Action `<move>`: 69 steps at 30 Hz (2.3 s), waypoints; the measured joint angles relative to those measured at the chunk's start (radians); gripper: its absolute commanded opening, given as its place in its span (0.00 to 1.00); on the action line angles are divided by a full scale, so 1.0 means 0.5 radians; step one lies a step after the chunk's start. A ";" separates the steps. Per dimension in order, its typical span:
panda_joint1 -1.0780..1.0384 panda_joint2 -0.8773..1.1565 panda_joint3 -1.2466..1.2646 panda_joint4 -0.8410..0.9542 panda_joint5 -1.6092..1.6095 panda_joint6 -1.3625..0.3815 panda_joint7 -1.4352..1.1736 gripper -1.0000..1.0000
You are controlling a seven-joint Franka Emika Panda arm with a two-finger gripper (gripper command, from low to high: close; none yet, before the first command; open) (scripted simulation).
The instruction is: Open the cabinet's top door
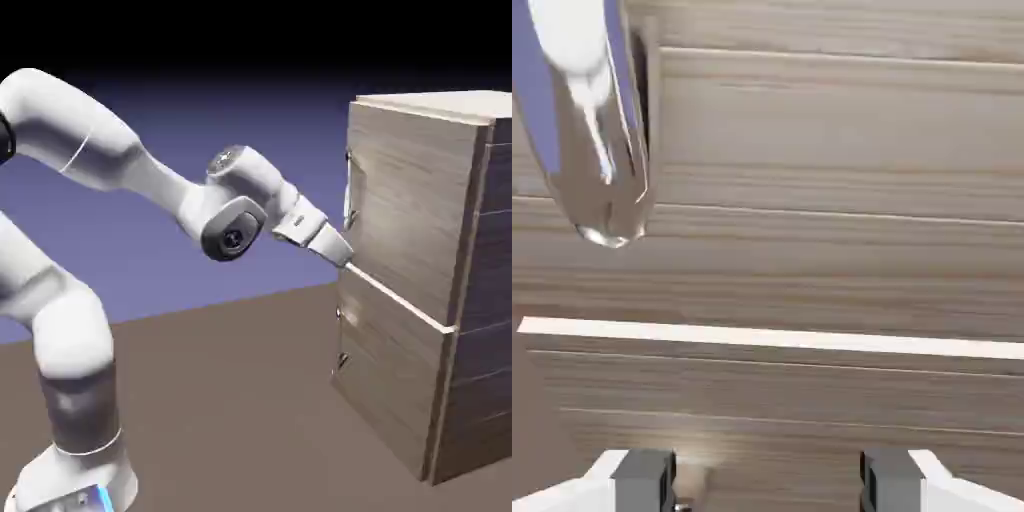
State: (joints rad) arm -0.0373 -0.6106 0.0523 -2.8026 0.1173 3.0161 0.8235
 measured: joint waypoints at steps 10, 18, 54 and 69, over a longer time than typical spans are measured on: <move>-0.365 -0.301 0.387 0.055 0.870 -0.155 0.612 0.50; -0.658 -0.542 0.697 0.099 1.566 -0.279 1.101 0.50; -1.973 -1.626 2.092 0.296 4.698 -0.838 3.303 0.50; -2.174 -1.617 2.070 0.229 4.921 -1.371 3.247 0.00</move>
State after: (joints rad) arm -1.1240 -1.4191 1.0871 -2.6882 2.5778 2.3305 2.4469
